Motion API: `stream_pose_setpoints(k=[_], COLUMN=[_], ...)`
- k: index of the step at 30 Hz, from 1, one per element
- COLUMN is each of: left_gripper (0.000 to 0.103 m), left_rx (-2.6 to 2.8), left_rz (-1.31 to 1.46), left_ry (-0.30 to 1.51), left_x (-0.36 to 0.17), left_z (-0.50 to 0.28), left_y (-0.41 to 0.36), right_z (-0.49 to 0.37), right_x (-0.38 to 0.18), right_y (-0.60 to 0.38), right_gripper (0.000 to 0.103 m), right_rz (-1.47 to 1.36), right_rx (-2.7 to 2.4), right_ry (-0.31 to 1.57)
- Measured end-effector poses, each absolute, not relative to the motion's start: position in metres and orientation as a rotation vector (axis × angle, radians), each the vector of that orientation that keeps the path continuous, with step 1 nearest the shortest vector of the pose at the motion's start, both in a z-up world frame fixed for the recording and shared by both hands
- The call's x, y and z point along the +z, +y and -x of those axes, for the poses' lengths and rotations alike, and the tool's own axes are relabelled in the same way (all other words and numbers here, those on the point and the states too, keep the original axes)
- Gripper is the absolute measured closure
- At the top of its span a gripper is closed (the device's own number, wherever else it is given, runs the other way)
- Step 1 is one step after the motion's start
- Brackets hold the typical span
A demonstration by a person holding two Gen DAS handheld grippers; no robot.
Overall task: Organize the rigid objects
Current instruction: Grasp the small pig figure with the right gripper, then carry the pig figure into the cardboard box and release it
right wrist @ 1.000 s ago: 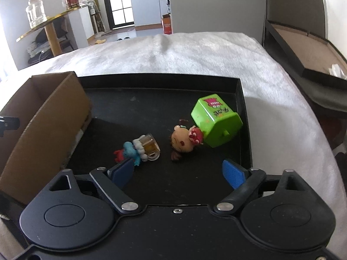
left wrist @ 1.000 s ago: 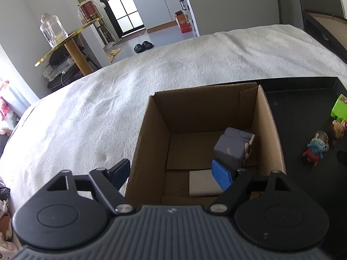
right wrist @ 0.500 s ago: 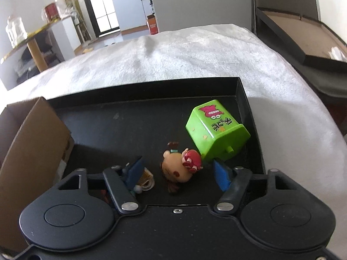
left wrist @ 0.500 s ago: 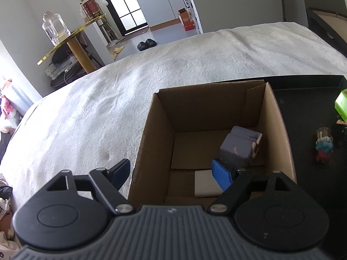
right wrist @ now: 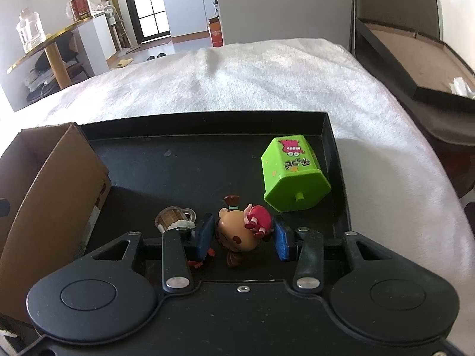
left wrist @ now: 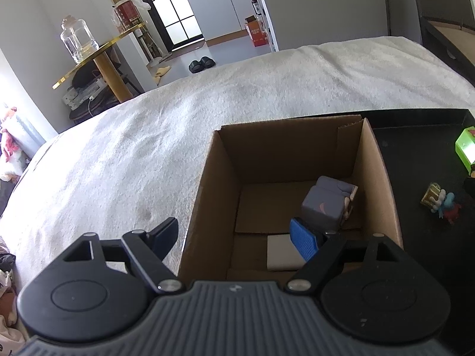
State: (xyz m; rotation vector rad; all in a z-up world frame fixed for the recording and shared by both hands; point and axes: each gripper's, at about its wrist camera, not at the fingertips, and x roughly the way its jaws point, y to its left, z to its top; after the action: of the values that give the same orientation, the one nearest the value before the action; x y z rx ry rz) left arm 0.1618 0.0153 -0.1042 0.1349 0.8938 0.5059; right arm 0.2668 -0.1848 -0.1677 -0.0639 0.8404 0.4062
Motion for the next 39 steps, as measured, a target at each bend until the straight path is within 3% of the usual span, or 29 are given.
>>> stream_pose_setpoints(k=[24,29,37,39], left_gripper=[0.022,0.026,0.053,0.067], left_rx=[0.512,0.517,0.483,0.471], left_rz=[-0.063,-0.031,0.017,0.035], left_ry=[0.830,0.813,0.819,0.828], left_x=[-0.093,-0.094,-0.099,-0.101], left_z=[-0.139,-0.134,-0.133,-0.133], left_y=[0.043,0.051,0.058,0.060], right_z=[-0.241,-0.232,-0.218,-0.217], right_x=[-0.113,-0.106,-0.096,-0.095], right_y=[-0.140,-0.124,-0.099,-0.092], right_gripper=[0.061,0.061,0.061,0.061], right_rz=[0.113,0.122,0.160,0.168], right_rx=[0.586,0.631,0.702,0.712], right_ry=[0.665,0.641,0.594,0.591])
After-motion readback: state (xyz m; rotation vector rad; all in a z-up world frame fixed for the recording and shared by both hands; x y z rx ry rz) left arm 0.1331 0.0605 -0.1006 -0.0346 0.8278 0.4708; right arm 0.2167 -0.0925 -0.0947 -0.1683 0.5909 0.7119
